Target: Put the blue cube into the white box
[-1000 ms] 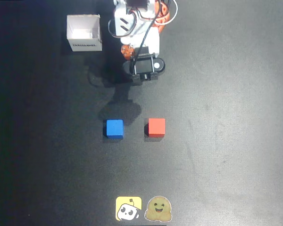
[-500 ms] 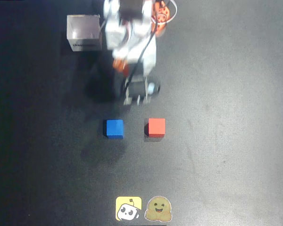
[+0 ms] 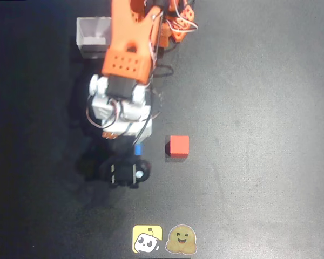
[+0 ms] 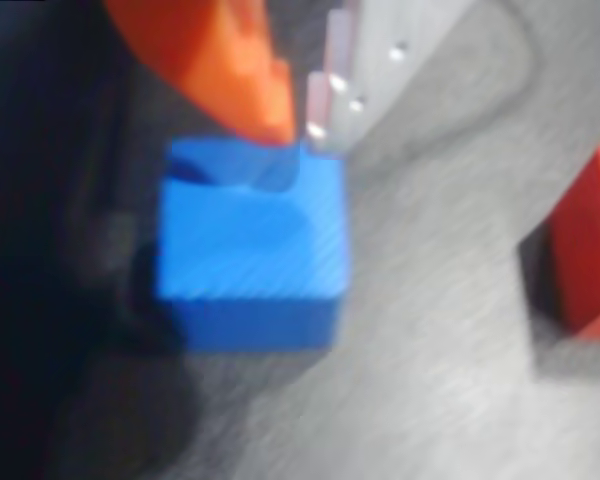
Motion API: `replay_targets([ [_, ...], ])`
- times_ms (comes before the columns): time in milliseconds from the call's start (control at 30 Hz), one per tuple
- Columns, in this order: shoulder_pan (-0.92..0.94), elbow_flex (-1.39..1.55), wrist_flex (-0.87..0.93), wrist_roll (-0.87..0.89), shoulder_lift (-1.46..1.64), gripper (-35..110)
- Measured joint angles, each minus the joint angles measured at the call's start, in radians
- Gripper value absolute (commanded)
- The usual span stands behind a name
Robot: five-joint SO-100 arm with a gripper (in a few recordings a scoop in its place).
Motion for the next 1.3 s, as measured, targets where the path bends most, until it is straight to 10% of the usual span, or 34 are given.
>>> replay_targets([
  [933,-0.072,0.089,-0.207,0.072,-0.109,28],
  [1300,-0.035,0.097,-0.302,0.081,-0.192,0],
])
